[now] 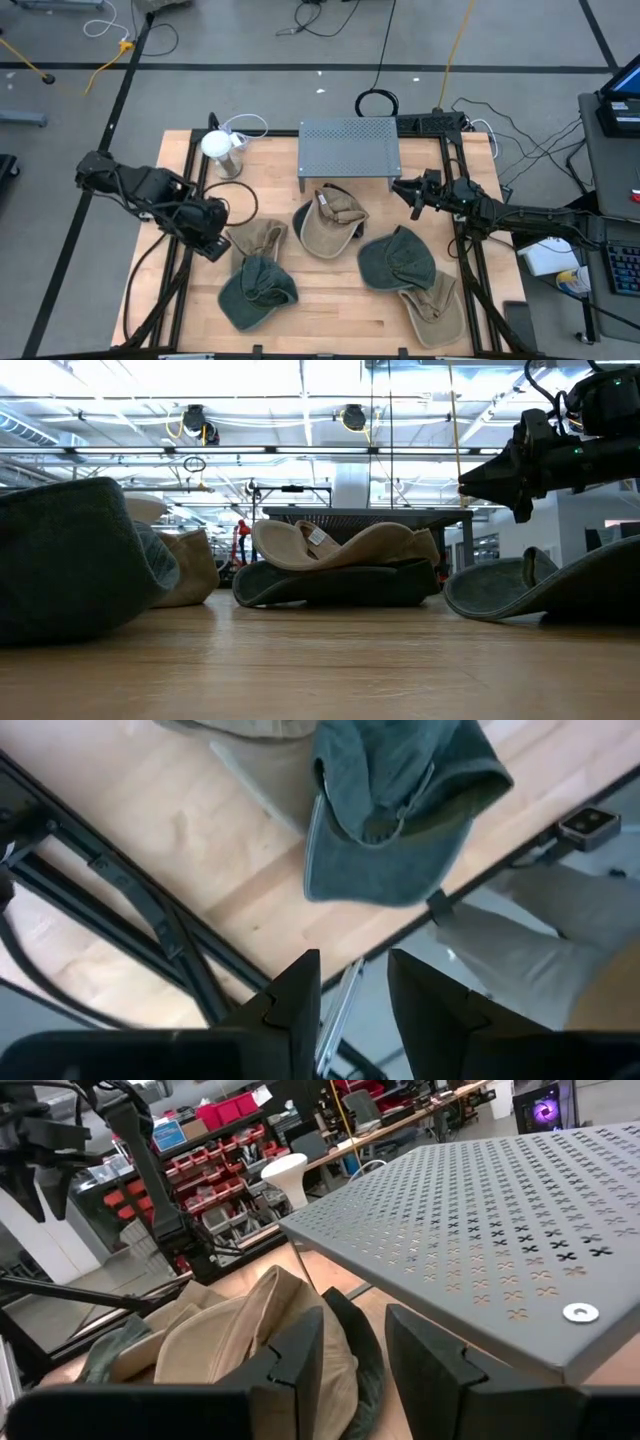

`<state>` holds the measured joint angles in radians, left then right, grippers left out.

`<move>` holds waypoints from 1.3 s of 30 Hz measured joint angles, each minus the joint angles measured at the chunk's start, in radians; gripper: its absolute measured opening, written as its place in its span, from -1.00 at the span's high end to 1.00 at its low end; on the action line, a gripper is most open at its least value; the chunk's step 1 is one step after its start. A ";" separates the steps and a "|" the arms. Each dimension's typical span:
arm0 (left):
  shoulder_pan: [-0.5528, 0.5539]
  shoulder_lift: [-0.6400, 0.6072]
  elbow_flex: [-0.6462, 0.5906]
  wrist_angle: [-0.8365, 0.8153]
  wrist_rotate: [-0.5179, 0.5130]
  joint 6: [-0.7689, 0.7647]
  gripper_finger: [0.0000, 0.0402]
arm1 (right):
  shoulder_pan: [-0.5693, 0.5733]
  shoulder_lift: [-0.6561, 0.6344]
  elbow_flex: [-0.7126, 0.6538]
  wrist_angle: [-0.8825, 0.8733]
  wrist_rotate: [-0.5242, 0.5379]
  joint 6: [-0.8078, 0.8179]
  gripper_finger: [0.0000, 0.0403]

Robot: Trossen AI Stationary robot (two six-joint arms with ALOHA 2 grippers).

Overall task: Pick & Place hat
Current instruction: Put the left green cap on the shelf

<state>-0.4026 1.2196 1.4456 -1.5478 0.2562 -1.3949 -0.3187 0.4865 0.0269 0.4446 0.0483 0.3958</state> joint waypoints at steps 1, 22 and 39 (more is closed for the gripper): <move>-0.011 0.010 0.000 0.000 -0.014 -0.009 0.34 | 0.000 0.000 0.000 0.000 0.000 0.000 0.48; -0.218 0.103 -0.311 0.355 -0.062 -0.142 -0.01 | 0.000 0.000 0.000 -0.009 0.002 -0.023 0.48; -0.309 0.103 -0.678 0.810 -0.105 -0.316 -0.03 | 0.000 0.000 0.000 -0.024 0.002 -0.044 0.48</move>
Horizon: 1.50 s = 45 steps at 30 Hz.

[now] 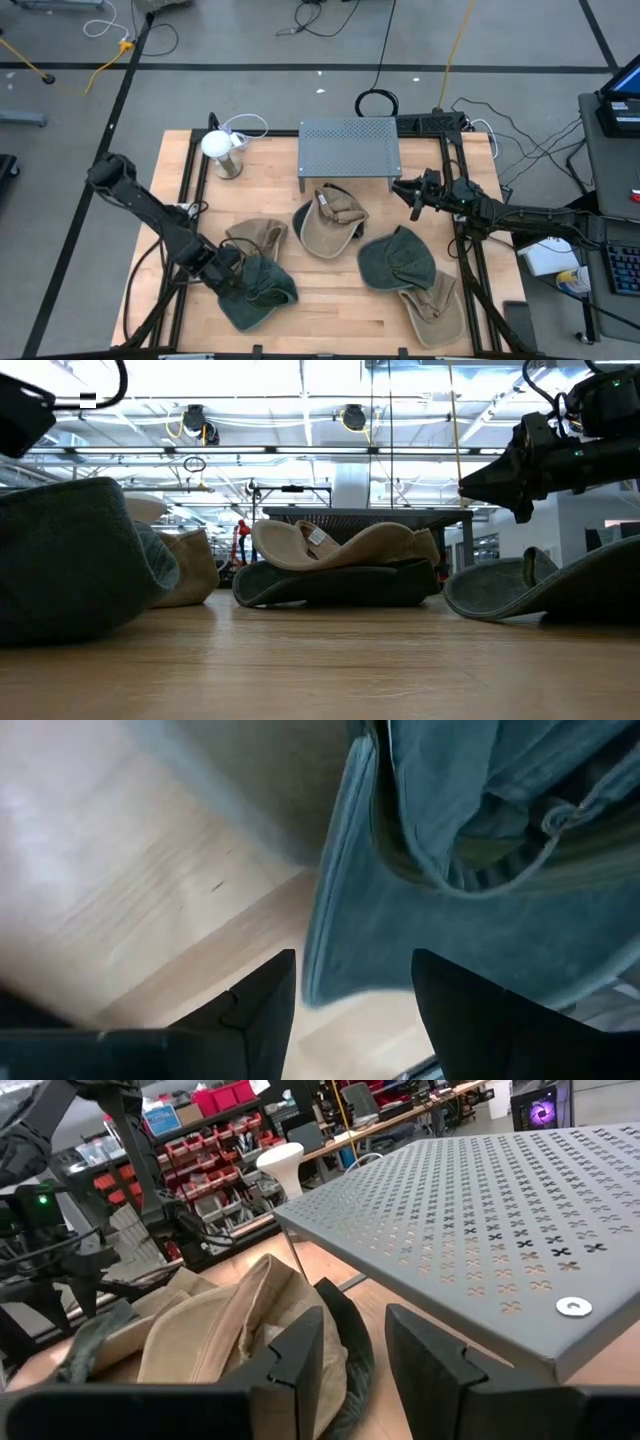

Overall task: Pick & Place hat
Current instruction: Put the left green cap on the shelf

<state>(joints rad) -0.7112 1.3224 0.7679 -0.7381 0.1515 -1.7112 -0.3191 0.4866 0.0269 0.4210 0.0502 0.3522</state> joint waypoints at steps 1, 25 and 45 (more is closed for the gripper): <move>-0.003 0.000 -0.020 0.024 -0.004 0.000 -0.03 | 0.000 0.000 0.000 0.000 0.000 -0.002 0.48; -0.008 -0.002 -0.094 0.238 0.007 0.069 0.91 | 0.000 0.000 0.000 0.028 -0.001 0.036 0.48; -0.007 -0.326 -0.064 0.280 -0.239 0.323 0.95 | 0.000 0.000 0.038 0.168 -0.023 0.352 0.48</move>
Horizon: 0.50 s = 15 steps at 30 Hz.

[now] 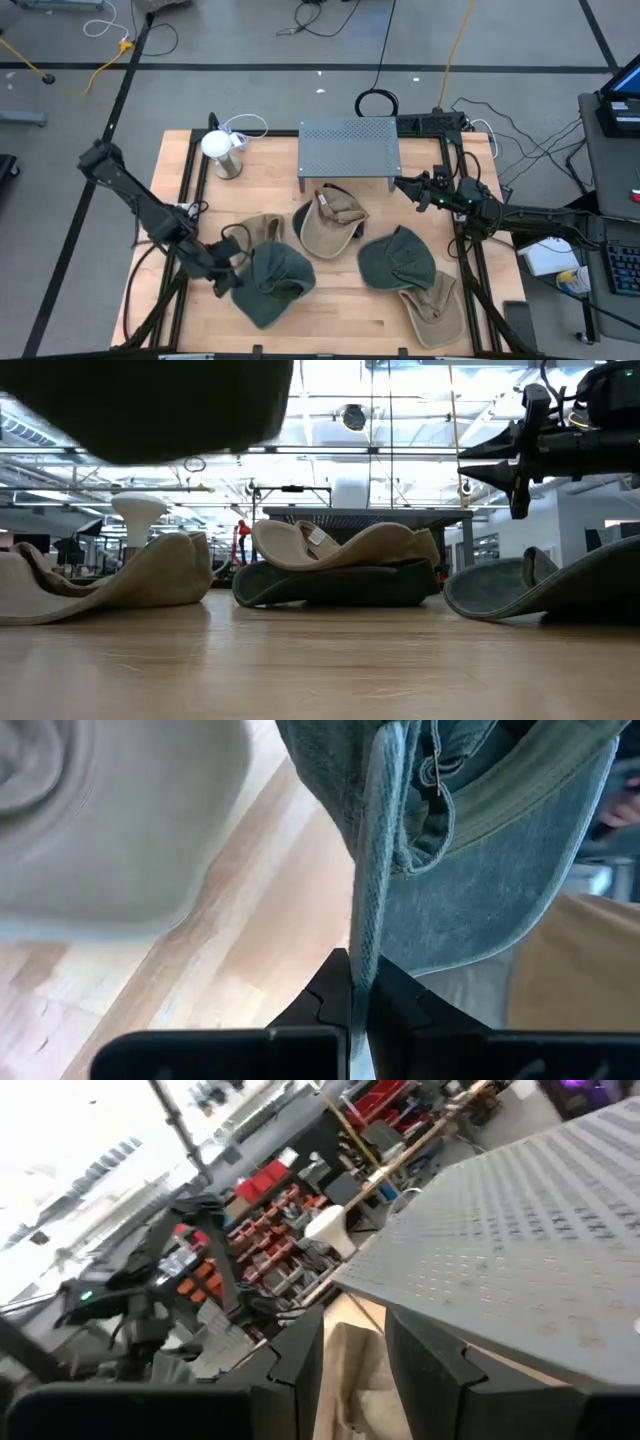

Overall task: Pick & Place hat
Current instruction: Put the left green cap on the shelf

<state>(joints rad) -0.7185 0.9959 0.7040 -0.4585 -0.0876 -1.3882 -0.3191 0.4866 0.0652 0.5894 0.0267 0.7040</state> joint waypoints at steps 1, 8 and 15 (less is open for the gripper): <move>0.000 -0.020 0.000 0.000 -0.011 0.016 0.95 | 0.000 0.000 0.007 0.015 -0.006 -0.010 0.48; 0.001 -0.143 0.000 -0.004 -0.208 0.178 0.95 | 0.000 -0.001 0.026 0.143 -0.003 -0.092 0.48; 0.001 -0.236 0.000 -0.008 -0.490 0.348 0.95 | 0.000 0.000 0.027 0.170 -0.002 -0.101 0.48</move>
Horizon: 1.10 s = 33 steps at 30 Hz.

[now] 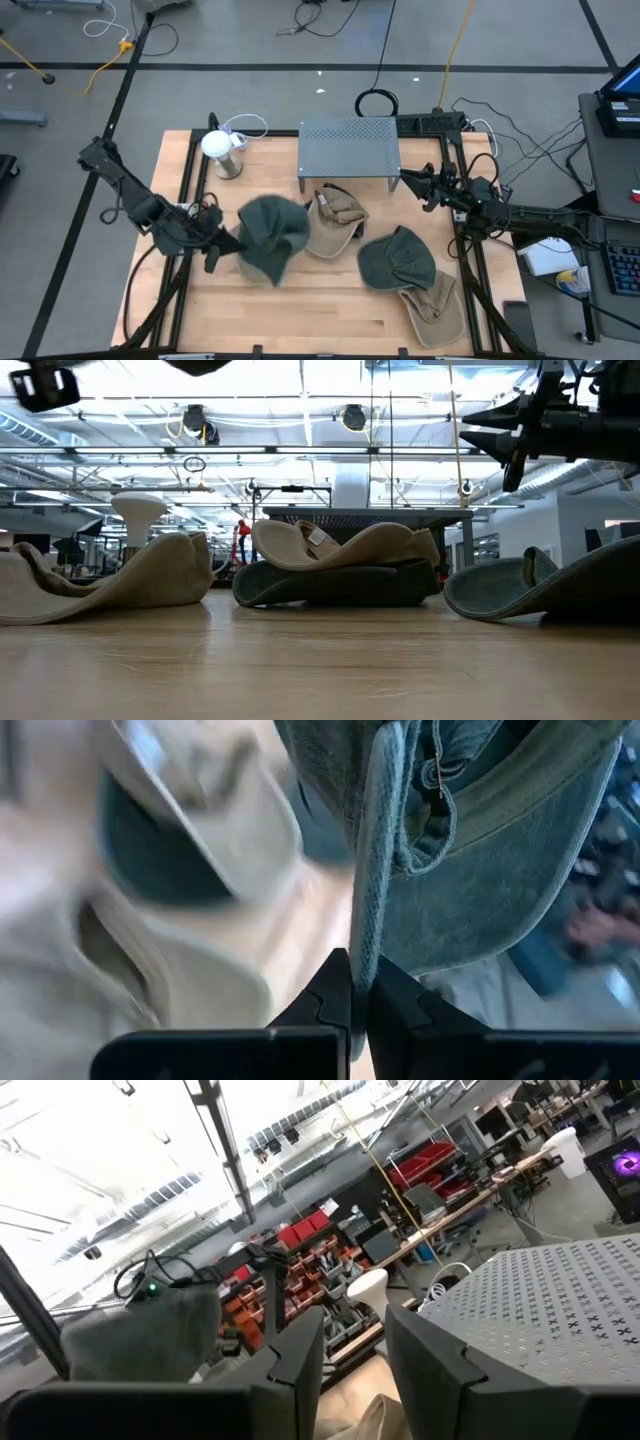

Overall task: Pick & Place hat
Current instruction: Put the left green cap on the shelf

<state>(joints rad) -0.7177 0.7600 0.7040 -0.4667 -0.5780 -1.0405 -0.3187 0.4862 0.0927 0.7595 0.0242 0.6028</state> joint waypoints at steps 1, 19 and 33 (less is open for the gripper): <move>0.000 -0.009 0.000 0.000 -0.044 0.026 0.95 | 0.000 0.000 0.000 0.000 0.000 -0.001 0.48; 0.259 -0.021 0.001 0.398 -0.471 0.650 0.95 | 0.000 0.014 0.132 -0.070 0.004 -0.172 0.16; 0.509 0.086 0.157 0.581 -0.459 0.951 0.95 | 0.000 0.152 0.535 -0.345 0.061 -0.366 -0.20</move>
<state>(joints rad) -0.2085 0.8462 0.8614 0.1145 -1.0369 -0.0896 -0.3192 0.6383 0.6272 0.4141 0.0848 0.2368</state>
